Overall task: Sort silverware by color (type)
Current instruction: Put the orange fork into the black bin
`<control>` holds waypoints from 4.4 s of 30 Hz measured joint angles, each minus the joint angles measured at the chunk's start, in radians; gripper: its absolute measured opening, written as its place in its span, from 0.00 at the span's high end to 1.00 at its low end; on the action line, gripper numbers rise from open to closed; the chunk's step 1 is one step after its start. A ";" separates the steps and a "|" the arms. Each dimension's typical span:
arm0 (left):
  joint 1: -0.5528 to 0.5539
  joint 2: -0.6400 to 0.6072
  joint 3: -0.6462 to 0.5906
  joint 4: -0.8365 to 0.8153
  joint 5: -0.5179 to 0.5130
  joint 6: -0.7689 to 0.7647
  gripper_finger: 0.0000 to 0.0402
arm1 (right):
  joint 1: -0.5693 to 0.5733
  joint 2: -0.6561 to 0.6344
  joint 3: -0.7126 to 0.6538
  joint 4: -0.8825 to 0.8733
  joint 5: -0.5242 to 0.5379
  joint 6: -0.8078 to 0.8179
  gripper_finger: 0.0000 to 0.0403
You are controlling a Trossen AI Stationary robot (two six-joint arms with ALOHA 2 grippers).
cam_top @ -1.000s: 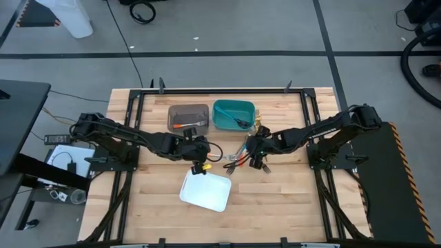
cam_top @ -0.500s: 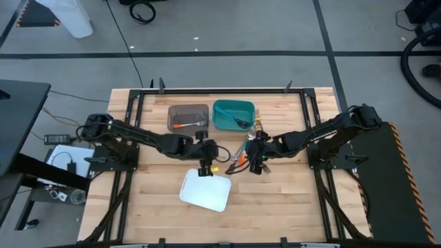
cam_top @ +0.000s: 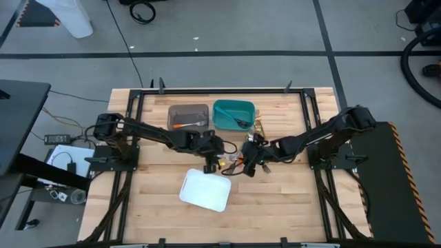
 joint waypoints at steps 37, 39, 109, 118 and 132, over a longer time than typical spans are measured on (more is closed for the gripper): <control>0.035 0.070 0.015 -0.007 0.077 -0.051 0.60 | 0.018 0.021 -0.020 0.067 0.024 -0.071 0.54; 0.036 0.084 0.015 -0.005 0.077 -0.052 0.60 | 0.018 0.021 -0.020 0.067 0.023 -0.071 0.54; 0.019 0.158 0.057 -0.015 -0.076 0.265 0.65 | 0.019 0.020 -0.019 0.086 0.020 -0.096 0.54; 0.070 0.178 0.058 -0.008 0.047 0.269 0.65 | 0.019 0.020 -0.020 0.083 0.013 -0.094 0.54; 0.049 0.218 0.062 -0.010 0.022 0.258 0.77 | 0.020 0.020 -0.020 0.075 0.010 -0.097 0.54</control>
